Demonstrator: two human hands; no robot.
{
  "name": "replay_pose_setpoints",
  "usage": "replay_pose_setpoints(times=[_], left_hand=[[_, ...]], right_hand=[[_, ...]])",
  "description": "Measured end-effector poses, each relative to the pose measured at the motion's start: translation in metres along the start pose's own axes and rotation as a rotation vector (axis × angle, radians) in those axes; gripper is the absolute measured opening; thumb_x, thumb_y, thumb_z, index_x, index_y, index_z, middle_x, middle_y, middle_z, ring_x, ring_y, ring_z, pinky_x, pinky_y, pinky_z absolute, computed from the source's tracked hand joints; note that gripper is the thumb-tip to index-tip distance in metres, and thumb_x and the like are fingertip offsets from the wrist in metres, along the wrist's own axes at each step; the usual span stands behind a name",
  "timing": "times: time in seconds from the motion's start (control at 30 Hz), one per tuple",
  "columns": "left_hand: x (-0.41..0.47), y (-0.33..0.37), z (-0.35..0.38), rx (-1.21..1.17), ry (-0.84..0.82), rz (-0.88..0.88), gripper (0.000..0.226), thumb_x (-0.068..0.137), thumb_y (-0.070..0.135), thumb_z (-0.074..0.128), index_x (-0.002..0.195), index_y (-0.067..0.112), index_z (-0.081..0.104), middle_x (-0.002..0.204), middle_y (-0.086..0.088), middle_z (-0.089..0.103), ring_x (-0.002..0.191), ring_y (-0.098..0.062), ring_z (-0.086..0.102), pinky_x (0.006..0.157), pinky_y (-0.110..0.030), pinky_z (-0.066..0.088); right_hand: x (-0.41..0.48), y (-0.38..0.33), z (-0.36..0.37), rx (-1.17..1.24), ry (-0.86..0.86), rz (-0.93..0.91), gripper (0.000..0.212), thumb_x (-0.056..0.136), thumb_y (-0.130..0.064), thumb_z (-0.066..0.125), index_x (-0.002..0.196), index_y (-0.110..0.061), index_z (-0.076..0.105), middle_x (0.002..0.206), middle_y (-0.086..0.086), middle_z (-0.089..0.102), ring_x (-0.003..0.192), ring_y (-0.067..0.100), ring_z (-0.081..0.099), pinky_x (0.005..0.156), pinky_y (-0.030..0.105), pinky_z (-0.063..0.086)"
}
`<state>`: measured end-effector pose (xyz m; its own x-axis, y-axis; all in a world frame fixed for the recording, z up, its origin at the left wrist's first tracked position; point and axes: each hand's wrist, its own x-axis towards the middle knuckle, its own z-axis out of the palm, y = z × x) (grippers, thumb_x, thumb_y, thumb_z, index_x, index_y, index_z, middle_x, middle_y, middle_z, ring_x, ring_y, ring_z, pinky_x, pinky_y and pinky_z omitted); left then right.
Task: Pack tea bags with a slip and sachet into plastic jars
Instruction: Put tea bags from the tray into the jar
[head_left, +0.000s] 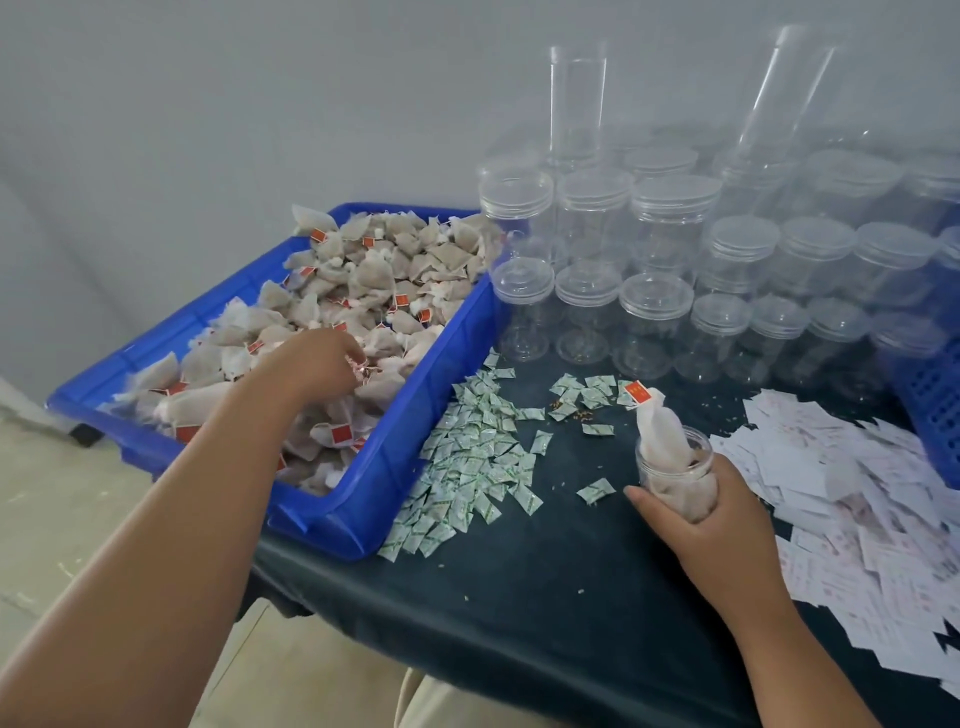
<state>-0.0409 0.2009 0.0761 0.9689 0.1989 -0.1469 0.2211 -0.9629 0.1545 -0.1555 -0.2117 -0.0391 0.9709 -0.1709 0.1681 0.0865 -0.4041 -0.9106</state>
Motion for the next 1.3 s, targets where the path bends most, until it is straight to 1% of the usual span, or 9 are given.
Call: replay_pose_setpoints(times=[0.2, 0.43, 0.57, 0.63, 0.7, 0.77, 0.9, 1.1, 1.3], left_hand=[[-0.005, -0.005, -0.003, -0.151, 0.209, -0.017, 0.028, 0.087, 0.016, 0.078, 0.112, 0.026, 0.074, 0.097, 0.015, 0.073, 0.095, -0.013, 0.067, 0.084, -0.036, 0.054], [-0.032, -0.013, -0.003, 0.093, 0.008, -0.037, 0.027, 0.089, 0.025, 0.081, 0.115, 0.028, 0.077, 0.125, 0.003, 0.072, 0.110, -0.019, 0.063, 0.097, -0.036, 0.051], [-0.058, 0.015, -0.003, -0.047, 0.404, 0.066, 0.024, 0.094, 0.043, 0.071, 0.116, 0.034, 0.073, 0.115, 0.011, 0.071, 0.106, -0.015, 0.068, 0.088, -0.042, 0.057], [-0.085, 0.051, 0.001, -0.269, 0.561, 0.279, 0.014, 0.094, 0.051, 0.065, 0.104, 0.042, 0.069, 0.096, 0.027, 0.069, 0.087, 0.004, 0.066, 0.070, -0.025, 0.056], [-0.103, 0.086, 0.020, -0.262, 0.409, 0.481, 0.011, 0.095, 0.048, 0.061, 0.105, 0.046, 0.066, 0.090, 0.031, 0.069, 0.084, 0.010, 0.065, 0.064, -0.015, 0.050], [-0.106, 0.114, 0.054, -0.052, 0.147, 0.553, 0.018, 0.101, 0.036, 0.056, 0.116, 0.042, 0.065, 0.107, 0.019, 0.070, 0.099, -0.001, 0.067, 0.075, -0.027, 0.053], [-0.092, 0.128, 0.107, 0.177, -0.009, 0.384, 0.023, 0.103, 0.032, 0.057, 0.115, 0.013, 0.062, 0.118, -0.007, 0.060, 0.110, -0.030, 0.063, 0.082, -0.038, 0.050], [-0.092, 0.124, 0.102, -0.133, 0.212, 0.323, 0.012, 0.101, 0.026, 0.060, 0.100, 0.027, 0.072, 0.098, 0.010, 0.073, 0.087, -0.012, 0.067, 0.075, -0.033, 0.056], [-0.138, 0.177, 0.062, -0.993, 0.241, 0.555, 0.021, 0.093, 0.029, 0.077, 0.107, 0.044, 0.072, 0.094, 0.023, 0.073, 0.086, 0.000, 0.071, 0.072, -0.007, 0.050]], right_hand=[[0.002, 0.006, 0.001, 0.000, 0.007, 0.022, 0.039, 0.075, -0.046, 0.094, 0.098, -0.039, 0.063, 0.099, -0.029, 0.069, 0.090, -0.005, 0.064, 0.070, 0.029, 0.047], [0.000, -0.004, 0.001, -0.001, -0.004, -0.003, 0.046, 0.067, -0.066, 0.086, 0.102, -0.062, 0.058, 0.106, -0.035, 0.068, 0.096, -0.011, 0.063, 0.073, 0.022, 0.045], [0.000, -0.003, 0.001, 0.006, -0.003, 0.009, 0.046, 0.071, -0.060, 0.091, 0.102, -0.063, 0.058, 0.105, -0.033, 0.068, 0.094, -0.008, 0.064, 0.073, 0.024, 0.046], [0.000, -0.003, 0.001, 0.010, -0.007, 0.004, 0.046, 0.070, -0.063, 0.090, 0.103, -0.064, 0.058, 0.106, -0.035, 0.068, 0.096, -0.010, 0.064, 0.074, 0.023, 0.046], [0.000, -0.003, 0.002, 0.010, -0.004, 0.007, 0.046, 0.066, -0.069, 0.085, 0.103, -0.062, 0.058, 0.106, -0.033, 0.069, 0.096, -0.009, 0.064, 0.073, 0.023, 0.046], [0.000, -0.003, 0.002, 0.016, 0.004, 0.011, 0.048, 0.062, -0.073, 0.080, 0.102, -0.058, 0.059, 0.104, -0.031, 0.069, 0.093, -0.006, 0.065, 0.072, 0.024, 0.046], [-0.001, -0.003, 0.001, 0.047, 0.019, 0.013, 0.048, 0.059, -0.073, 0.079, 0.101, -0.059, 0.060, 0.102, -0.032, 0.070, 0.093, -0.007, 0.066, 0.073, 0.023, 0.046], [0.000, -0.001, -0.001, 0.060, -0.001, -0.009, 0.053, 0.060, -0.069, 0.083, 0.106, -0.061, 0.059, 0.110, -0.032, 0.069, 0.101, -0.007, 0.066, 0.076, 0.016, 0.047], [0.002, 0.000, -0.004, 0.118, 0.014, -0.067, 0.071, 0.060, -0.058, 0.094, 0.121, -0.047, 0.058, 0.119, -0.031, 0.066, 0.115, -0.002, 0.064, 0.087, 0.003, 0.043]])
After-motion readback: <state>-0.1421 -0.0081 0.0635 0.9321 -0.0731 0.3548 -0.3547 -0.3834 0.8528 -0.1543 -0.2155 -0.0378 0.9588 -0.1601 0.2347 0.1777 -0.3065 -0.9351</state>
